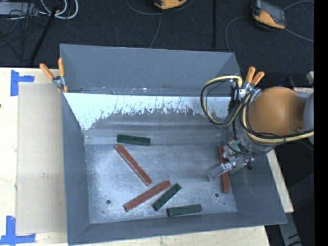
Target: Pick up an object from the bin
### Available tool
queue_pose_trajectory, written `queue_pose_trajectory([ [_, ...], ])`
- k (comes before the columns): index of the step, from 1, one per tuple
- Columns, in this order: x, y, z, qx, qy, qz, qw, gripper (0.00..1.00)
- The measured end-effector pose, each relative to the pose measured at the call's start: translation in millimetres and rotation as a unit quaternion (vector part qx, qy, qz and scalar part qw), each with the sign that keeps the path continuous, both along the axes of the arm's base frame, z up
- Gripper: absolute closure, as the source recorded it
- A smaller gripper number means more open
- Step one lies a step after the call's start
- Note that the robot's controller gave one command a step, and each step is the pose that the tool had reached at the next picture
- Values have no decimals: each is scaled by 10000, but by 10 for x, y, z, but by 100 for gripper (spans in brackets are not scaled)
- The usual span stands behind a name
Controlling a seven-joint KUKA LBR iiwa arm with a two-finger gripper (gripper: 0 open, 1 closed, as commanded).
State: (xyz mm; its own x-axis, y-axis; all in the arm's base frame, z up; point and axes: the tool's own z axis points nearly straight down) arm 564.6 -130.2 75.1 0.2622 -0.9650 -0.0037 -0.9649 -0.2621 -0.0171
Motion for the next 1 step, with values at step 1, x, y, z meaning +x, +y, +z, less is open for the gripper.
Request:
queue_pose_trajectory([
  [1,-27,13,-30,31,43,-30,10000,100],
])
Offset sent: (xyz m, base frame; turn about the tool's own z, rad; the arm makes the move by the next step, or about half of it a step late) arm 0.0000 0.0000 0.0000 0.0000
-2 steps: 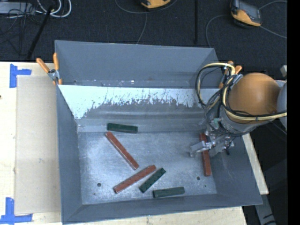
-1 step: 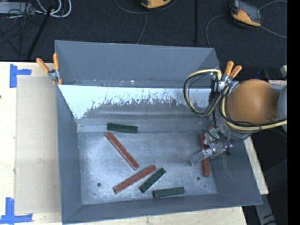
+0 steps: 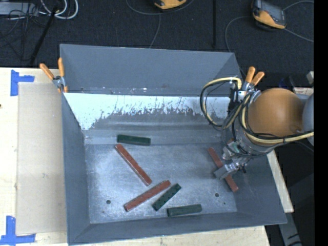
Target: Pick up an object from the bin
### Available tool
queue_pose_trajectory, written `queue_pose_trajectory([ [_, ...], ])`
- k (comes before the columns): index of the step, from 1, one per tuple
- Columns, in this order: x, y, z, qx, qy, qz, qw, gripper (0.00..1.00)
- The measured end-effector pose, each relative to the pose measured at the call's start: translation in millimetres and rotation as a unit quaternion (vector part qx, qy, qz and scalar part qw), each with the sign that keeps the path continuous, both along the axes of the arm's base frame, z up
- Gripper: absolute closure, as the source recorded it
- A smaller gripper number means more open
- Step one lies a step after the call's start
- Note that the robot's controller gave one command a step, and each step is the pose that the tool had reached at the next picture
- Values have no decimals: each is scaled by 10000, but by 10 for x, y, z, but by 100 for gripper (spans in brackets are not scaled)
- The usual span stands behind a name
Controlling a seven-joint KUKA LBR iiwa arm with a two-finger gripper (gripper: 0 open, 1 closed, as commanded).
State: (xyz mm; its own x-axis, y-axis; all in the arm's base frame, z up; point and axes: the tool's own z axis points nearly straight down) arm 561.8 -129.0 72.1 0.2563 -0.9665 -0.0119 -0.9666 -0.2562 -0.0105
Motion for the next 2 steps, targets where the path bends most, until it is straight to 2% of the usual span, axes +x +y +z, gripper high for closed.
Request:
queue_pose_trajectory([
  [1,20,13,1019,-67,4,-24,10000,100],
  [2,20,17,1064,-55,40,-68,10000,100],
])
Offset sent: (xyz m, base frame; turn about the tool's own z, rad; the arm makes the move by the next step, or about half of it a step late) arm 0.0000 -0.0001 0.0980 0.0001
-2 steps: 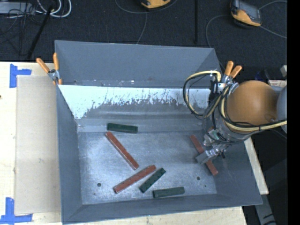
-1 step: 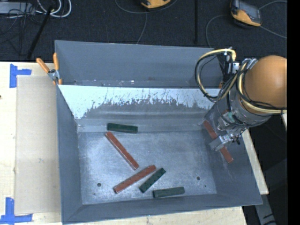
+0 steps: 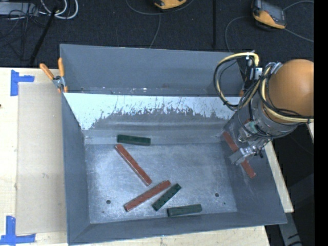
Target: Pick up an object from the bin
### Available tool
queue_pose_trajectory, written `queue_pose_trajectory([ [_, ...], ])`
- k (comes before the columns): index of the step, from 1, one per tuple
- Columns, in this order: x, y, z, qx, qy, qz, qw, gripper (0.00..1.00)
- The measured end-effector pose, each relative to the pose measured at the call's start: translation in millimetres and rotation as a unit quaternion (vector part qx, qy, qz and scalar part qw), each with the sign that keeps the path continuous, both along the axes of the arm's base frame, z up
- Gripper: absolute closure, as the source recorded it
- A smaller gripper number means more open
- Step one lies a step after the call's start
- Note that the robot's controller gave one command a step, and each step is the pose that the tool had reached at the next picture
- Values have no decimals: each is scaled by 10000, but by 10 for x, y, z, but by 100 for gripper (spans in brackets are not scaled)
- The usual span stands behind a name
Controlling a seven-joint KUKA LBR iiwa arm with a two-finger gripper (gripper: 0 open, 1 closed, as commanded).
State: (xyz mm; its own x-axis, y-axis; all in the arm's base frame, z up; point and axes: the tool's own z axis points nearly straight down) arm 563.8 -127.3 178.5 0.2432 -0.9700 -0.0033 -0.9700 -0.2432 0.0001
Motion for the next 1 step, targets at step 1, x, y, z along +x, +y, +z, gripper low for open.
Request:
queue_pose_trajectory([
  [1,-2,6,-11,3,14,-51,10000,100],
])
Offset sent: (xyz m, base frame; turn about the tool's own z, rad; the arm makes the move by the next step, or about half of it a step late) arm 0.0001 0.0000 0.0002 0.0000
